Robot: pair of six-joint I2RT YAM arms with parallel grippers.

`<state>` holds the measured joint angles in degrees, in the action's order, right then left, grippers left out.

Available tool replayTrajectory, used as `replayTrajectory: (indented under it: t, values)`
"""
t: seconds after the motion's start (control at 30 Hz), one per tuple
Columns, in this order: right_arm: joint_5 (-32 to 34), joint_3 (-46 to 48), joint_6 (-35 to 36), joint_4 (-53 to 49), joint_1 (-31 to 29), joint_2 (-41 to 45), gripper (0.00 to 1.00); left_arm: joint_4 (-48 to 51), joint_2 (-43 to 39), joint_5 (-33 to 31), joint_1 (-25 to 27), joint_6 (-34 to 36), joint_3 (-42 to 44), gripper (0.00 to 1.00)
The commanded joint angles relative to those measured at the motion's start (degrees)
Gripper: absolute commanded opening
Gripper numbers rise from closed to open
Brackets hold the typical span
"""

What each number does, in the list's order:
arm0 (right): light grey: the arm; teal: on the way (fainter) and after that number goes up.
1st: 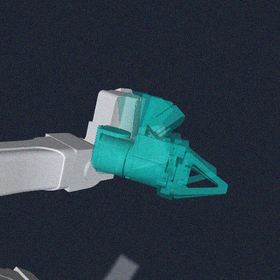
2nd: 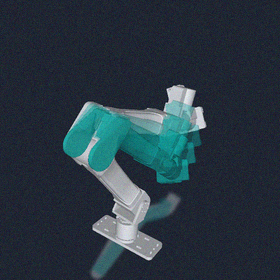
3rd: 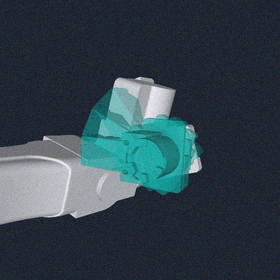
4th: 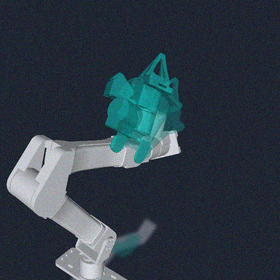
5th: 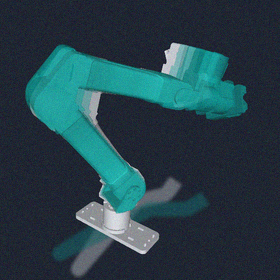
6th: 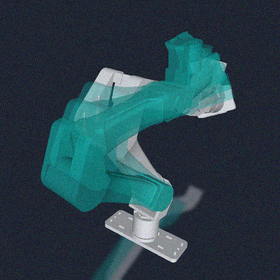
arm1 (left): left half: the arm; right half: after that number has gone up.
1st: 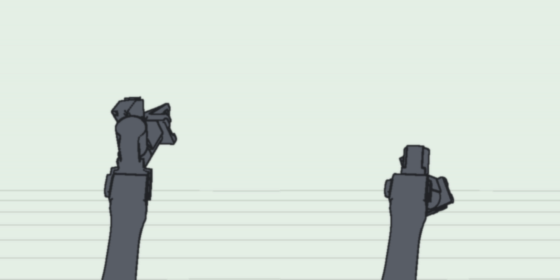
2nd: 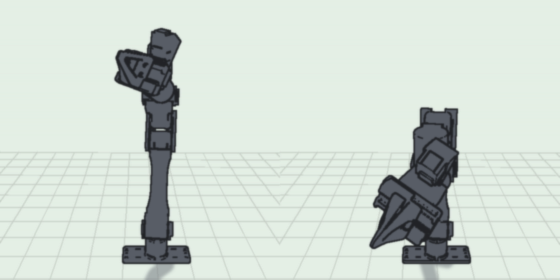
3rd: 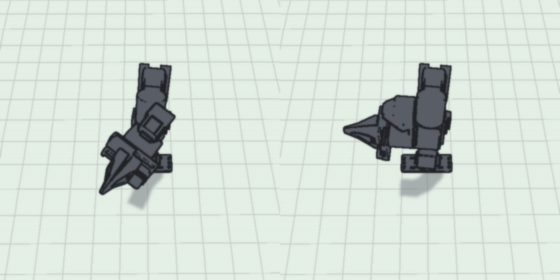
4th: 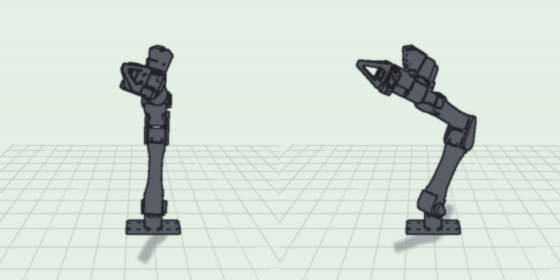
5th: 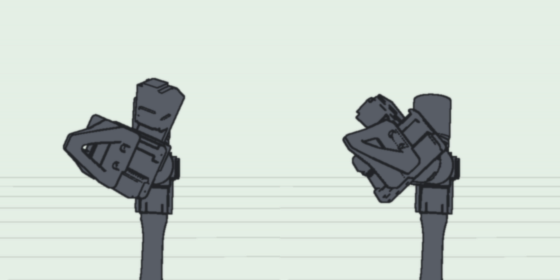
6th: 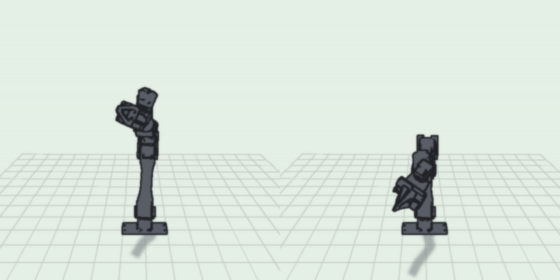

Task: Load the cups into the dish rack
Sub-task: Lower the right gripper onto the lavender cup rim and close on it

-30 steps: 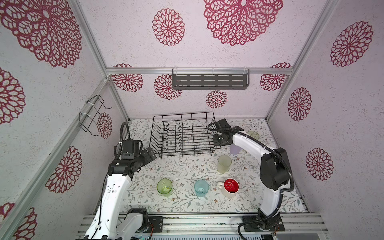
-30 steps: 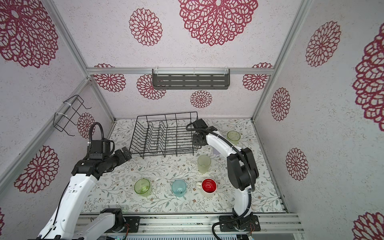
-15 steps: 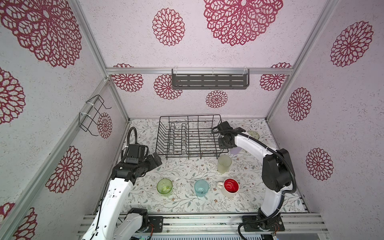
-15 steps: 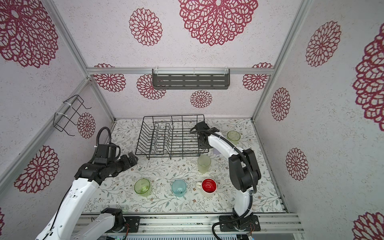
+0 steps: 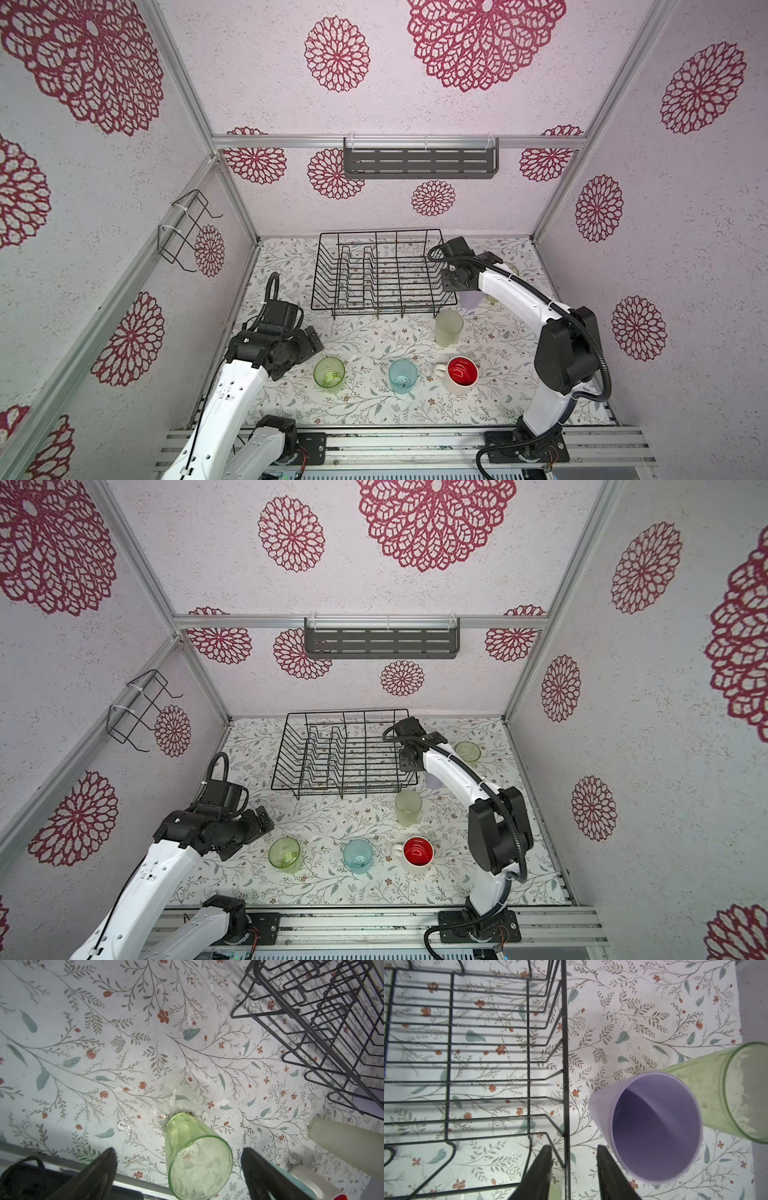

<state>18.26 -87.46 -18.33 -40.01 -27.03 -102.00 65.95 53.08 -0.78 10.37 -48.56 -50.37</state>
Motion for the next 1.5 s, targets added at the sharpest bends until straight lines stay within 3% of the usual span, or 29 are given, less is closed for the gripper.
replayTrajectory:
  t: [0.0, 0.1, 0.3, 0.53, 0.77, 1.0, 1.1, 1.27, 1.47]
  values:
    - [1.1, -3.4, 1.4, 0.4, 0.5, -1.0, 0.44, 3.0, -1.5, -3.8, 0.4, -5.0, 1.1, 0.98]
    - [3.7, -6.9, 1.7, 1.3, 1.0, -4.9, 0.45, 1.0, -2.6, -3.4, 0.4, -5.1, 2.3, 1.00]
    - [2.8, -18.6, 3.3, -2.4, 2.9, -14.5, 0.45, -2.1, -2.1, -0.1, 0.4, -6.3, 3.7, 1.00]
    - [-0.3, -25.0, 2.7, -2.6, 5.4, -20.7, 0.45, -3.8, -3.8, 1.2, 0.4, -7.2, 5.9, 0.97]
    - [0.8, -27.5, 0.7, -2.4, 6.4, -23.4, 0.23, -3.6, -3.7, 0.9, 0.4, -6.8, 5.0, 0.97]
    - [3.7, -28.1, -0.4, -3.4, 7.1, -23.0, 0.17, -5.1, -2.8, 3.9, 0.4, -7.2, 6.7, 0.97]
    - [3.5, -27.9, -0.6, -3.4, 7.6, -22.4, 0.22, -6.1, -3.3, 5.3, 0.4, -8.0, 8.1, 0.97]
    - [-1.3, -28.0, -0.1, -2.9, 7.8, -21.2, 0.39, -7.7, -4.0, 6.5, 0.9, -9.9, 10.3, 0.97]
    - [-3.6, -26.9, -0.7, -3.1, 7.8, -16.6, 0.46, -6.8, -4.4, 5.4, 2.1, -10.5, 10.3, 0.97]
